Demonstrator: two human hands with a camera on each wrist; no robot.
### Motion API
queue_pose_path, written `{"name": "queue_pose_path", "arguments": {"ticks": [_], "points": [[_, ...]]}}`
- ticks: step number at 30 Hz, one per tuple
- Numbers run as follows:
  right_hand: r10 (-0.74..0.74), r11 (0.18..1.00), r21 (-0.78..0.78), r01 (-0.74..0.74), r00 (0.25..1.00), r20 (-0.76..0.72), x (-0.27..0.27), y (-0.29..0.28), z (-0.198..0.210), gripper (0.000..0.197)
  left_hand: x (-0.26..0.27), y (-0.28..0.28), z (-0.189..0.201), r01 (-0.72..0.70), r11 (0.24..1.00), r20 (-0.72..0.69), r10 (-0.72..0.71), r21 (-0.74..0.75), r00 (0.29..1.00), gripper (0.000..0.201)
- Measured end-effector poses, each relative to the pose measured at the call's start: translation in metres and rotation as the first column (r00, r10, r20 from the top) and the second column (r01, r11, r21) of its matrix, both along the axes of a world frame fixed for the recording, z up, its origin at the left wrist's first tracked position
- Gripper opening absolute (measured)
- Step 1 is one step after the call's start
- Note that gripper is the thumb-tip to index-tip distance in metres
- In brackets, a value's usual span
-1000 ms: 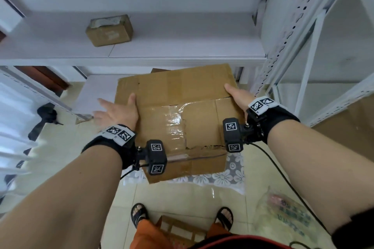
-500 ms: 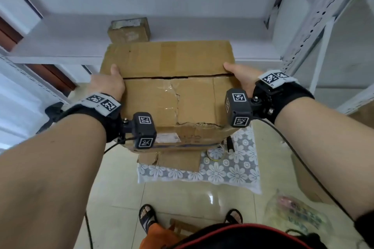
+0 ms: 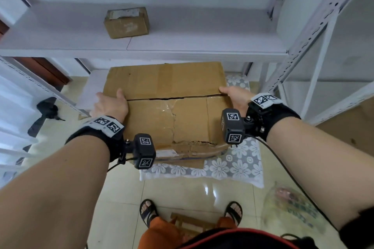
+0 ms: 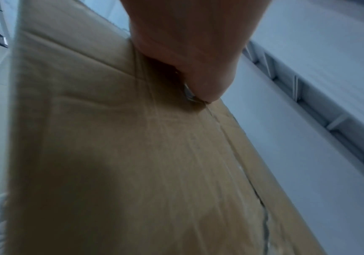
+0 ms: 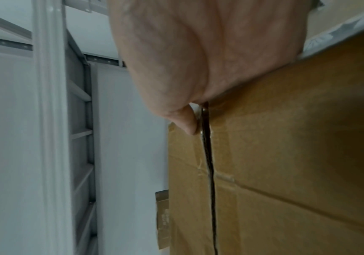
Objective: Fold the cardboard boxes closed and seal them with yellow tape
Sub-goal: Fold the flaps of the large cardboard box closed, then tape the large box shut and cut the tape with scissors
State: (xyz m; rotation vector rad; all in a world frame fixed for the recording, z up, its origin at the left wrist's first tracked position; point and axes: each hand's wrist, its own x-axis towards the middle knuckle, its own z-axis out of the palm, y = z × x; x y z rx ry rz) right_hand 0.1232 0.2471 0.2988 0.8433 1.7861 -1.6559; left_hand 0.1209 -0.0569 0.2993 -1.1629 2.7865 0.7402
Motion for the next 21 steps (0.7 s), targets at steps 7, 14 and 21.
{"name": "queue_pose_path", "arguments": {"ticks": [7, 14, 21], "points": [[-0.003, 0.998, -0.056, 0.002, 1.000, -0.027, -0.001, 0.012, -0.013, 0.049, -0.003, 0.059, -0.004, 0.394, 0.841, 0.201, -0.341, -0.370, 0.918, 0.069], [0.134, 0.968, -0.214, -0.131, 0.991, -0.002, 0.008, 0.031, -0.014, 0.041, 0.002, 0.158, 0.000, 0.876, 0.441, 0.212, -0.853, -0.195, 0.476, 0.080], [0.037, 0.999, 0.004, -0.038, 0.993, 0.112, 0.008, 0.068, -0.074, 0.028, -0.028, 0.203, 0.007, 0.946, 0.305, 0.200, -0.926, -0.108, 0.322, 0.068]]}}
